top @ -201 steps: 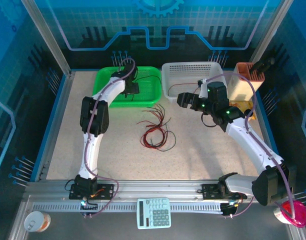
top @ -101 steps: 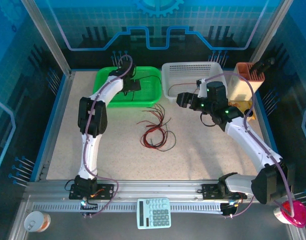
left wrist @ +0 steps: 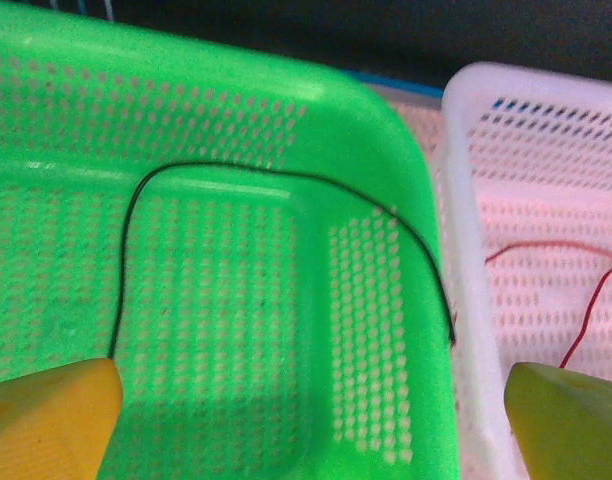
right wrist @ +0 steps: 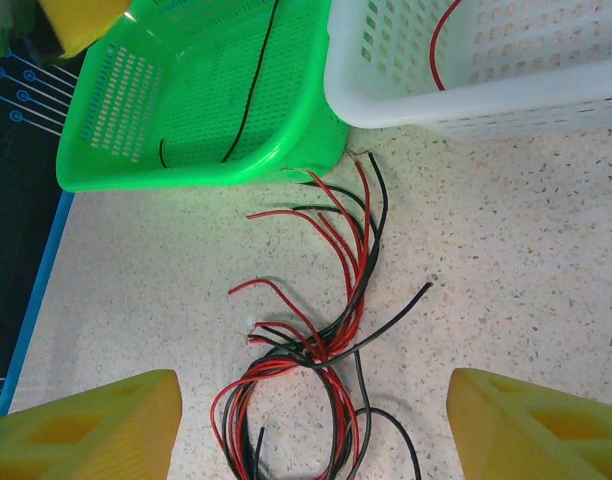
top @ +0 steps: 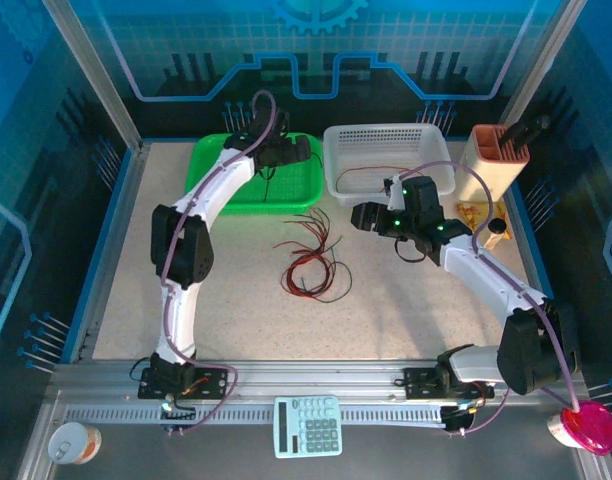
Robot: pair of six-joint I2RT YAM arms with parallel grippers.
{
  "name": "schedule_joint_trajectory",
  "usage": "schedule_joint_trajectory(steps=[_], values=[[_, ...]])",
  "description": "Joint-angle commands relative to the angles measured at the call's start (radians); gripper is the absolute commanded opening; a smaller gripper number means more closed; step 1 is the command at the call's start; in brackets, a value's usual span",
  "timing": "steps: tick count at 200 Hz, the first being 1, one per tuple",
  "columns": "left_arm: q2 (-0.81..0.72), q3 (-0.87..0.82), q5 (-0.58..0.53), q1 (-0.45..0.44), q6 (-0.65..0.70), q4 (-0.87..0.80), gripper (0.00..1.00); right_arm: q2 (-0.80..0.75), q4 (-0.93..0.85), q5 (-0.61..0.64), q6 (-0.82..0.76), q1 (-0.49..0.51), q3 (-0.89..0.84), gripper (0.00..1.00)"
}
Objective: Untangle the cables
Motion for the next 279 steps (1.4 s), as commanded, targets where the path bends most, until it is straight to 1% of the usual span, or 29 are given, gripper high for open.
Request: schedule_joint_trajectory(steps=[1,24,41,72,113,140,177,219,258,279], values=[[0.117,0.149,0.002,0.004,-0.085,-0.073,0.99,-0.022,0.026,-0.018,0.008,0.009,-0.018,0.72],[0.219,0.295,-0.035,0.007,-0.167,-0.132,0.99,-0.043,0.019,-0.02,0.011,0.009,-0.022,0.72],[0.263,0.335,-0.041,0.01,-0.243,-0.129,0.99,-0.06,0.016,-0.021,0.016,0.009,-0.025,0.72],[0.304,0.327,-0.026,0.015,-0.387,-0.086,0.98,-0.086,0.007,-0.024,0.02,0.009,-0.02,0.72],[0.309,0.228,0.023,0.021,-0.55,0.069,0.89,-0.112,-0.019,-0.022,0.005,0.008,-0.011,0.73],[0.324,0.211,0.04,0.023,-0.607,0.142,0.88,-0.124,-0.036,-0.028,-0.006,0.008,-0.009,0.73],[0.359,0.209,0.053,0.026,-0.676,0.212,0.81,-0.141,-0.055,-0.037,-0.012,0.008,-0.012,0.73],[0.406,0.202,0.079,0.025,-0.756,0.3,0.64,-0.153,-0.081,-0.037,-0.031,0.009,-0.009,0.73],[0.41,0.172,0.075,0.024,-0.768,0.35,0.33,-0.169,-0.088,-0.034,-0.041,0.008,-0.009,0.73],[0.403,0.161,0.075,0.024,-0.762,0.354,0.13,-0.176,-0.084,-0.037,-0.041,0.009,-0.009,0.73]])
